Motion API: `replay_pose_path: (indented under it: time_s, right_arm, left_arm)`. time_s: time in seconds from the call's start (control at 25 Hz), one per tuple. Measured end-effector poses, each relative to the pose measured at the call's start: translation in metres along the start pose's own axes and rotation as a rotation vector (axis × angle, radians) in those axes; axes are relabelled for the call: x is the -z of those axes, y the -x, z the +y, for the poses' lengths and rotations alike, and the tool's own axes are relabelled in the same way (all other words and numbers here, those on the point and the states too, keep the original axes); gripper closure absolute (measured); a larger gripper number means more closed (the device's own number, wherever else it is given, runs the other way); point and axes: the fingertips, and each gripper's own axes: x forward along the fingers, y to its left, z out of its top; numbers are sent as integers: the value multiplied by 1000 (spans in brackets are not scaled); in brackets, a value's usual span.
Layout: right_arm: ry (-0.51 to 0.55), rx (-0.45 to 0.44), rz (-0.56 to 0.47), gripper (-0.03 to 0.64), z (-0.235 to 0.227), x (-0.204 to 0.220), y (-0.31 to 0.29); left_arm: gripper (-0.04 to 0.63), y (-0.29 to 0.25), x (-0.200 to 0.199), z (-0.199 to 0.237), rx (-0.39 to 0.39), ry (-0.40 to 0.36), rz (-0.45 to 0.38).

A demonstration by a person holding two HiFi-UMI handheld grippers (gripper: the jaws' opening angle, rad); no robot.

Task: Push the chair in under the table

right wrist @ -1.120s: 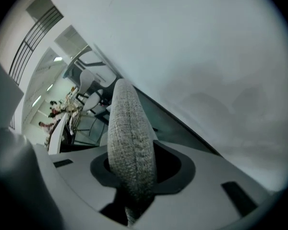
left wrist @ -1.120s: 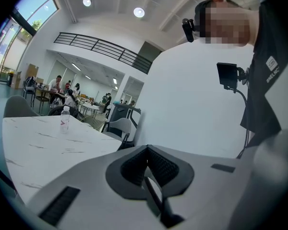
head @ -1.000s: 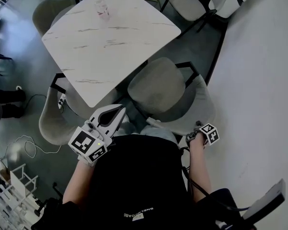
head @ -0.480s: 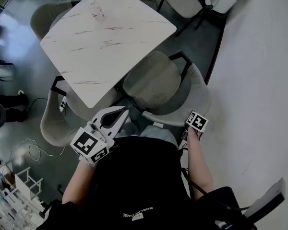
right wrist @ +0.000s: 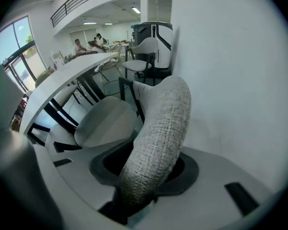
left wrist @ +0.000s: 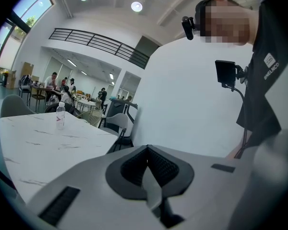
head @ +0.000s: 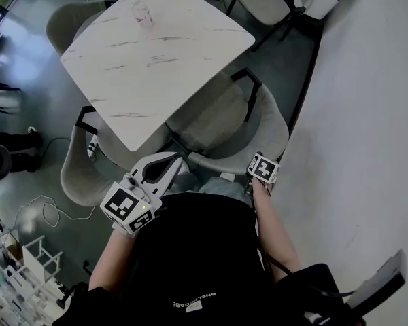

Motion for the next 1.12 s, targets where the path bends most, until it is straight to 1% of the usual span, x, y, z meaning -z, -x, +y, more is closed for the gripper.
replay_pose_path:
  time_s: [0.12, 0.2, 0.48, 0.72, 0.84, 1.0, 1.12]
  right_arm:
    - [7, -15, 2, 474, 22, 2, 2]
    - [1, -15, 2, 474, 25, 1, 2]
    - [-34, 26, -3, 474, 43, -7, 7]
    - [-22, 115, 16, 474, 32, -4, 5]
    - [-37, 149, 24, 468, 27, 0, -3]
    - [-59, 147, 46, 462, 28, 0, -14]
    - [-97, 129, 50, 449, 26, -2, -6]
  left_arm:
    - [592, 5, 1, 6, 2, 0, 5]
    - [592, 6, 3, 6, 5, 1, 10]
    - [592, 19, 6, 19, 31, 4, 22]
    - [592, 22, 4, 27, 60, -7, 24]
    - [592, 24, 4, 31, 80, -12, 26]
    - [592, 18, 3, 32, 105, -18, 18]
    - [592, 11, -6, 28, 129, -22, 10]
